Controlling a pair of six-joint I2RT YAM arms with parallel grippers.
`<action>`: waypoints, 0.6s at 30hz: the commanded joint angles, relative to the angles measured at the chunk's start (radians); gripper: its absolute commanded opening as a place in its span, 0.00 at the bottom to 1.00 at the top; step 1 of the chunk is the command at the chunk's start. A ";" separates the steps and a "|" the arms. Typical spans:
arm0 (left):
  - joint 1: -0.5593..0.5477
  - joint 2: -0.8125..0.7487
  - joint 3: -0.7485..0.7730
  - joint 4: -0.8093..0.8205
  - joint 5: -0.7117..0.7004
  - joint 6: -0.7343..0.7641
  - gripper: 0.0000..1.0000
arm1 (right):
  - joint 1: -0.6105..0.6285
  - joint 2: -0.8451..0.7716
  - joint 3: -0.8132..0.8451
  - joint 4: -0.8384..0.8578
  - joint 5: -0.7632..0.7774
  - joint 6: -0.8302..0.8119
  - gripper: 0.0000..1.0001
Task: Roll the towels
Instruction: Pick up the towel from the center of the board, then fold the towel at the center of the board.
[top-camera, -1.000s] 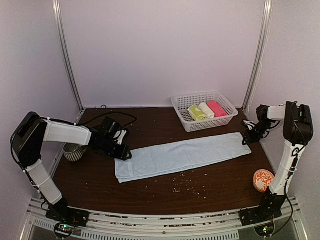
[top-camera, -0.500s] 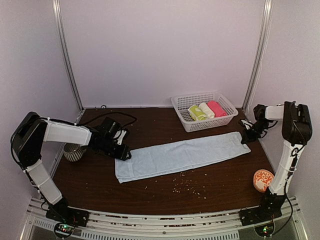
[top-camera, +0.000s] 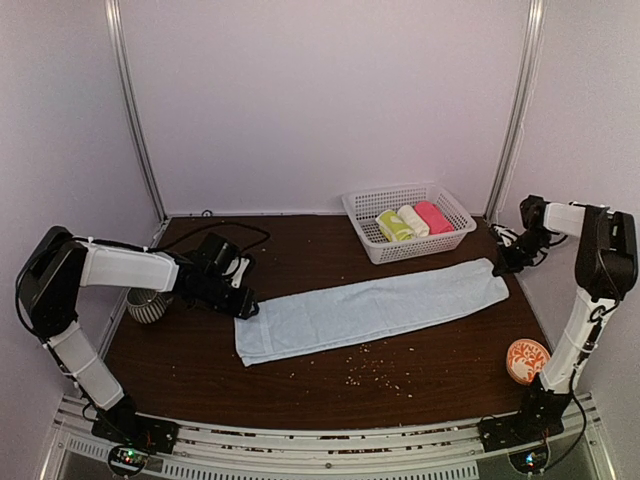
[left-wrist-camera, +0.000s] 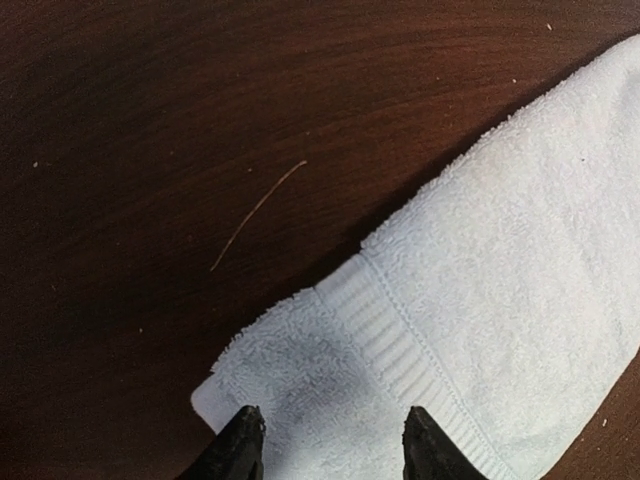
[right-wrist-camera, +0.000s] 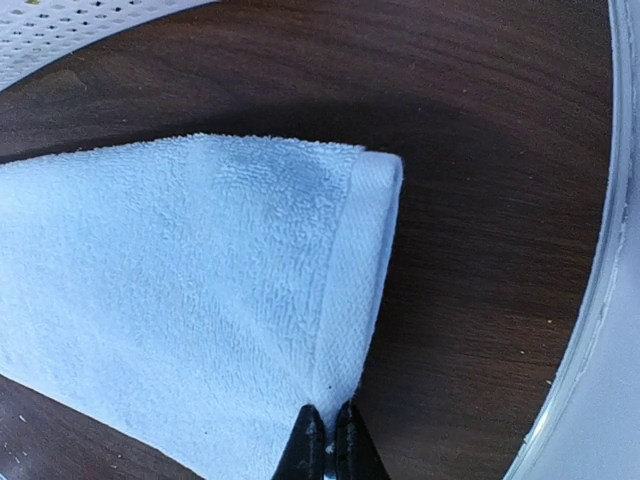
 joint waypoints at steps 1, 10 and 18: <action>-0.003 -0.019 -0.015 0.008 -0.014 -0.001 0.48 | -0.017 -0.035 0.043 -0.047 0.014 0.008 0.00; -0.003 -0.042 -0.030 0.001 -0.004 -0.001 0.48 | -0.031 -0.049 0.087 -0.114 -0.020 -0.020 0.00; -0.004 -0.094 -0.058 -0.055 0.036 0.005 0.51 | 0.077 -0.148 0.073 -0.230 -0.222 -0.079 0.00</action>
